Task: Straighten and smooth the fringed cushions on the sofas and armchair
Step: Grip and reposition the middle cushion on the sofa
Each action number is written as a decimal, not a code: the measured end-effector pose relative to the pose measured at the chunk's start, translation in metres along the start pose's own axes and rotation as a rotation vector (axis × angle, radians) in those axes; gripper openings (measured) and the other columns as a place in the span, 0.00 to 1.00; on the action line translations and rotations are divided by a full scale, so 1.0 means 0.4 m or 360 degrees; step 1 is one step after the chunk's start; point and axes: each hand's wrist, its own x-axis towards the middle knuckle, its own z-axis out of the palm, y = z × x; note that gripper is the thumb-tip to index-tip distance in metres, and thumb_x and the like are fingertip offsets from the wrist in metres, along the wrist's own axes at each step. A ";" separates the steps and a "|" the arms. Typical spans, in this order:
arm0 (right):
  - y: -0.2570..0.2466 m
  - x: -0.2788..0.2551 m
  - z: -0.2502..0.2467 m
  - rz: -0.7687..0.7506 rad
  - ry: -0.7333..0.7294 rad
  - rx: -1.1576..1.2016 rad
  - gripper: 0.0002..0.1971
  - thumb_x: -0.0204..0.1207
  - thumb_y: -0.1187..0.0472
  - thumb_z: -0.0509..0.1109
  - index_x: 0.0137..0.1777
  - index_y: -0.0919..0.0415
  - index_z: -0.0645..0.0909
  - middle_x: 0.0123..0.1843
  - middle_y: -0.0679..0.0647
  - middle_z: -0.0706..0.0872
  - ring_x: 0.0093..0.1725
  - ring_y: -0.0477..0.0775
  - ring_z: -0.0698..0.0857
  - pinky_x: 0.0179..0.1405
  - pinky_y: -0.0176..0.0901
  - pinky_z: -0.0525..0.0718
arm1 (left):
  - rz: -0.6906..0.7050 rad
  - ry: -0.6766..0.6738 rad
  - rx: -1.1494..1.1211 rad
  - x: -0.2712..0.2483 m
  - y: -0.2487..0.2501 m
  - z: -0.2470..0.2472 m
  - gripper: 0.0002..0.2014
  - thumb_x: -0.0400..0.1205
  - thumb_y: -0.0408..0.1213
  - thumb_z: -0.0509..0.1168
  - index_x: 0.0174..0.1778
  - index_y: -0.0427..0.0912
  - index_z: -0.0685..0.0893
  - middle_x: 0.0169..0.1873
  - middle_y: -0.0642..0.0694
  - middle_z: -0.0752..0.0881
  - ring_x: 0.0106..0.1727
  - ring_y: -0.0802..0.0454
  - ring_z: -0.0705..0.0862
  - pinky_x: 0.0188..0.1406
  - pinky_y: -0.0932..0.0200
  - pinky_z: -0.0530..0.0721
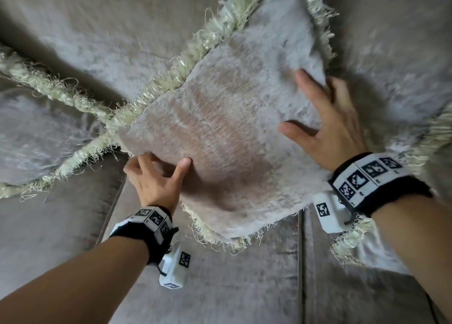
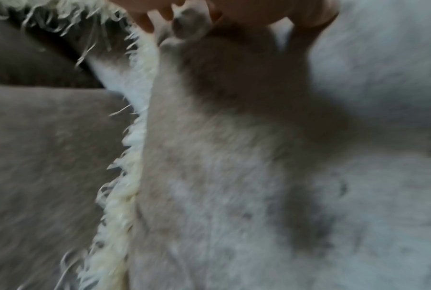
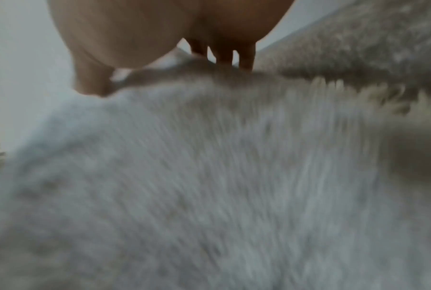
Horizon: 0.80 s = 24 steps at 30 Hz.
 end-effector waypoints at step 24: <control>-0.404 -0.325 -0.850 0.0298 -0.1045 -0.0478 0.28 0.78 0.39 0.68 0.71 0.55 0.77 0.59 0.55 0.87 0.52 0.57 0.87 0.46 0.45 0.83 | 0.1535 -0.0936 0.1529 -0.487 0.916 -0.657 0.18 0.83 0.58 0.65 0.66 0.57 0.79 0.58 0.57 0.88 0.60 0.52 0.84 0.63 0.48 0.82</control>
